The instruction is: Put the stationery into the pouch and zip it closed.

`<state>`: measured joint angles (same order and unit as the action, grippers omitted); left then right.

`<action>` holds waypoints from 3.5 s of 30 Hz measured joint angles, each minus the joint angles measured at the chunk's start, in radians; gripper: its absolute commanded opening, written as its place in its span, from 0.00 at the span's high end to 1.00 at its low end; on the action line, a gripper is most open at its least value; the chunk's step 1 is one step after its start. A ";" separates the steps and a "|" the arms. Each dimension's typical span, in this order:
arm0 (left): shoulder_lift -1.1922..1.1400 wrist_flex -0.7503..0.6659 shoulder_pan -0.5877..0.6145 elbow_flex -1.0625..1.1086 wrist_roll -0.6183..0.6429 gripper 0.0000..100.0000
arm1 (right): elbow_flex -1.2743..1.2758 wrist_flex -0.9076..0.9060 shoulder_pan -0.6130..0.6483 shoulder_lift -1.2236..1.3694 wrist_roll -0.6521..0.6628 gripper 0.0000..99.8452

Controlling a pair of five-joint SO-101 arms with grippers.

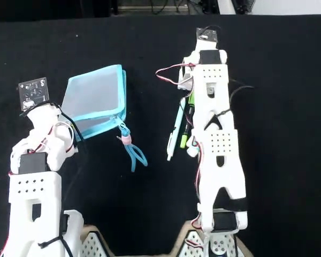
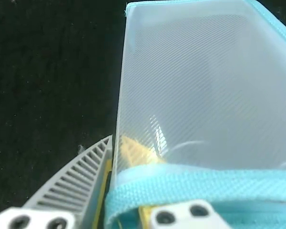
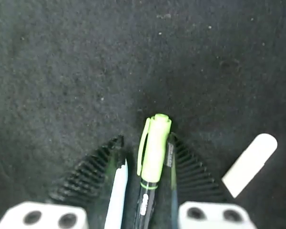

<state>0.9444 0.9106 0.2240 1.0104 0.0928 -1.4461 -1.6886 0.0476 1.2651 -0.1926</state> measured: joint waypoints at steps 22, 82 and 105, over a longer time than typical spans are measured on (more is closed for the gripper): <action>0.000 0.000 0.000 0.000 0.000 0.97 | -0.083 -0.044 -0.051 0.051 0.031 0.99; 0.000 0.000 0.000 0.000 0.000 0.97 | 1.524 0.290 -0.761 -0.862 1.045 0.86; 0.037 0.000 0.000 0.032 0.000 0.97 | 1.505 0.354 -0.839 -0.806 1.226 0.86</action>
<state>0.9812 0.9106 0.2240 1.0426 0.0928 0.0591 -1.3341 -0.7917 0.4595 1.0334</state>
